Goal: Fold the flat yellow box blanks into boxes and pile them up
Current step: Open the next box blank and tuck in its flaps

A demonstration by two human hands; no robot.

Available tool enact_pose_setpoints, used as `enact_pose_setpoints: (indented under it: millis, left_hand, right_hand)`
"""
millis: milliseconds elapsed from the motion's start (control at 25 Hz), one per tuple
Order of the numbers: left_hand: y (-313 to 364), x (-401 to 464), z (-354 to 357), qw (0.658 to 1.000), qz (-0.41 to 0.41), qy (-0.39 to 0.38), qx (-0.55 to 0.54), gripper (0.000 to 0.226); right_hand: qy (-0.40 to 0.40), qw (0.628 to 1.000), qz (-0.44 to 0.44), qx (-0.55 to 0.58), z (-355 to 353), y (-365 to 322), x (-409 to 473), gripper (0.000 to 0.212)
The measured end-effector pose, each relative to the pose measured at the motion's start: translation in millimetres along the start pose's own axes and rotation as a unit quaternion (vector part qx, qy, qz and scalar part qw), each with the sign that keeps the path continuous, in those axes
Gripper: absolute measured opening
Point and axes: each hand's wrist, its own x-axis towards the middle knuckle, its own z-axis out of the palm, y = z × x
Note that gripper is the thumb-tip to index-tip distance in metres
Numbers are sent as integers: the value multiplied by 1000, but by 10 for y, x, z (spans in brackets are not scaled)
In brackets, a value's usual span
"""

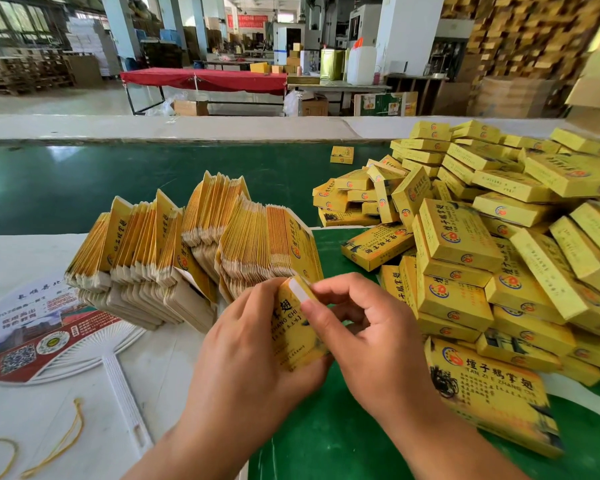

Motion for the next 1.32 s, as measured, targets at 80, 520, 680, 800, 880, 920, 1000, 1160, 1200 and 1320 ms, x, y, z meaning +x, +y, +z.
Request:
enact_pose_setpoints:
  millis: [80, 520, 680, 800, 880, 920, 1000, 1160, 1200, 1320]
  left_hand:
    - [12, -5, -19, 1000, 7, -15, 6, 68]
    - [25, -22, 8, 997, 36, -41, 49, 76]
    - [0, -33, 14, 1000, 4, -21, 10, 77]
    - [-20, -38, 32, 1000, -20, 16, -5, 86]
    - [5, -43, 55, 998, -46, 34, -24, 93]
    - [30, -45, 64, 996, -61, 32, -58, 93]
    - [41, -40, 88, 975, -79, -2, -208, 82]
    - [-11, -1, 82, 883, -134, -19, -450, 39]
    - [-11, 10, 82, 880, -149, -6, -450, 28]
    - [8, 26, 103, 894, -149, 19, -422, 25]
  right_hand:
    - [11, 1000, -10, 0, -11, -15, -5, 7]
    - [-2, 1000, 7, -21, -39, -30, -6, 10]
    - [-55, 991, -61, -102, -28, -76, -8, 28]
    - [-80, 983, -91, -141, 9, -102, -22, 39]
    - [-85, 978, -108, -154, 14, -110, -15, 41]
    - [-85, 977, -115, -157, 1, -108, -9, 41]
    - [-86, 977, -112, -163, -52, -92, 18, 41]
    - [-117, 975, -95, -163, -136, -74, 53, 36]
    - [-127, 974, -104, -159, -137, -75, 48, 35]
    - [-152, 969, -120, -155, -127, -91, 39, 37]
